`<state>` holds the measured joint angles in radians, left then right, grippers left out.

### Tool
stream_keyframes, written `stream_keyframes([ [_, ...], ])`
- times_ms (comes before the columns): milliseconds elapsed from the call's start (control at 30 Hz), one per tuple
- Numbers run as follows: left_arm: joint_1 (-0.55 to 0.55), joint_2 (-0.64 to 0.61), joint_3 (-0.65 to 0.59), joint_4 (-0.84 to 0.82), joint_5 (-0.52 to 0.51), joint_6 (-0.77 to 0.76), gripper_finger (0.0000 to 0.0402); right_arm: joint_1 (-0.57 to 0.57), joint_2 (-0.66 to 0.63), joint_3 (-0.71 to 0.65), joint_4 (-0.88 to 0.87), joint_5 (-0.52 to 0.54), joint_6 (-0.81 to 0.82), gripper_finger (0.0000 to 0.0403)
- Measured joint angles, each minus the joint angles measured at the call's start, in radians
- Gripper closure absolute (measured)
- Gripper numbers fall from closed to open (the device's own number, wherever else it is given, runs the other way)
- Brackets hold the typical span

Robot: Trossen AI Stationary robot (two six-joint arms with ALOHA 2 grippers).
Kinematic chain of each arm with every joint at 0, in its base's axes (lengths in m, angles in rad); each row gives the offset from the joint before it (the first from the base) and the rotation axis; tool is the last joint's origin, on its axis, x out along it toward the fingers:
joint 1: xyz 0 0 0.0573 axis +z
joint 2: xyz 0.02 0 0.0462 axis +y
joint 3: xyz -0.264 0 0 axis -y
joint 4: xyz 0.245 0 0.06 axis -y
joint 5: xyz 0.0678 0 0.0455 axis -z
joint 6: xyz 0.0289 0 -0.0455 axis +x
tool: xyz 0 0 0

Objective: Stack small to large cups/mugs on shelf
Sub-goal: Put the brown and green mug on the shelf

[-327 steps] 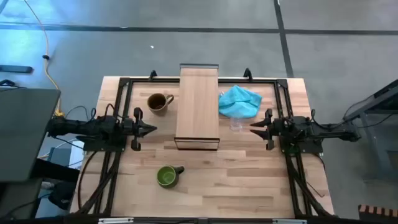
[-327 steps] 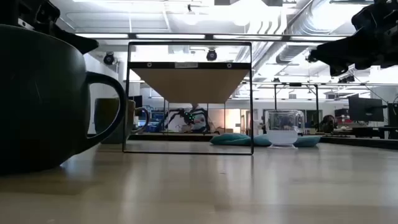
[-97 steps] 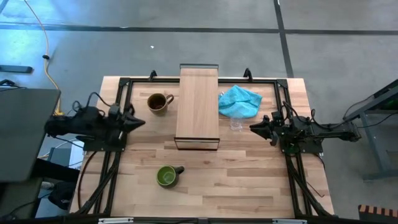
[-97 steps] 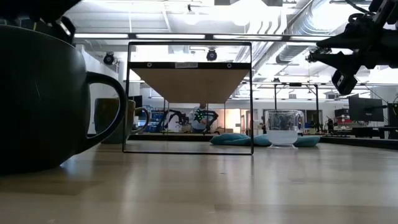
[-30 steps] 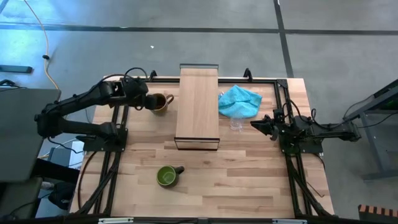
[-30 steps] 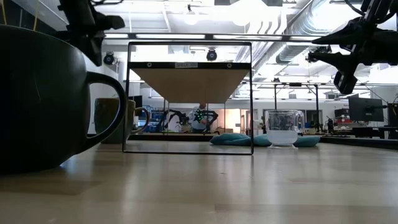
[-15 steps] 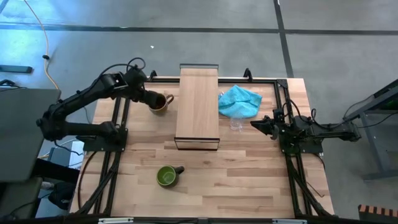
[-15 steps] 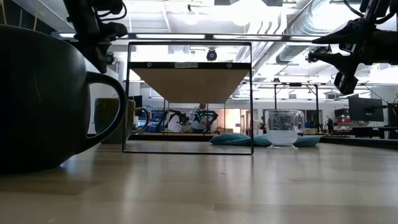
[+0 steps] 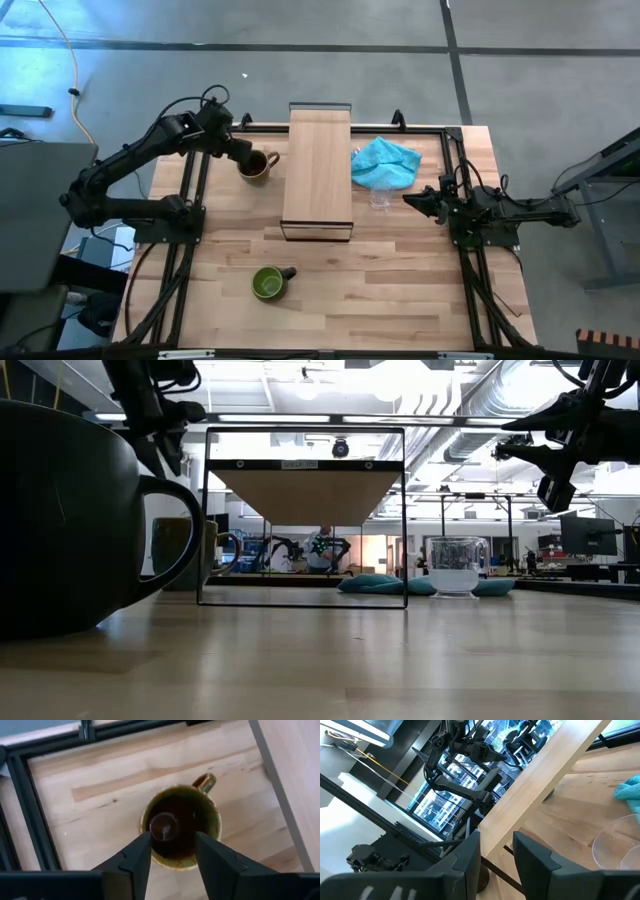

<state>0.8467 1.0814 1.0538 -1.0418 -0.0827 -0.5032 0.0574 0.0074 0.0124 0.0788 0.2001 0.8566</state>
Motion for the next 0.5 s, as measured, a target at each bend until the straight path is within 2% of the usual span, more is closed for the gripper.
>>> stream_keyframes([
  [500, 0.037, 0.183, 0.0, -0.014, 0.046, 0.072, 0.0259, 0.0, 0.0, 0.0, 0.0, 0.0, 0.025, 0.0297],
])
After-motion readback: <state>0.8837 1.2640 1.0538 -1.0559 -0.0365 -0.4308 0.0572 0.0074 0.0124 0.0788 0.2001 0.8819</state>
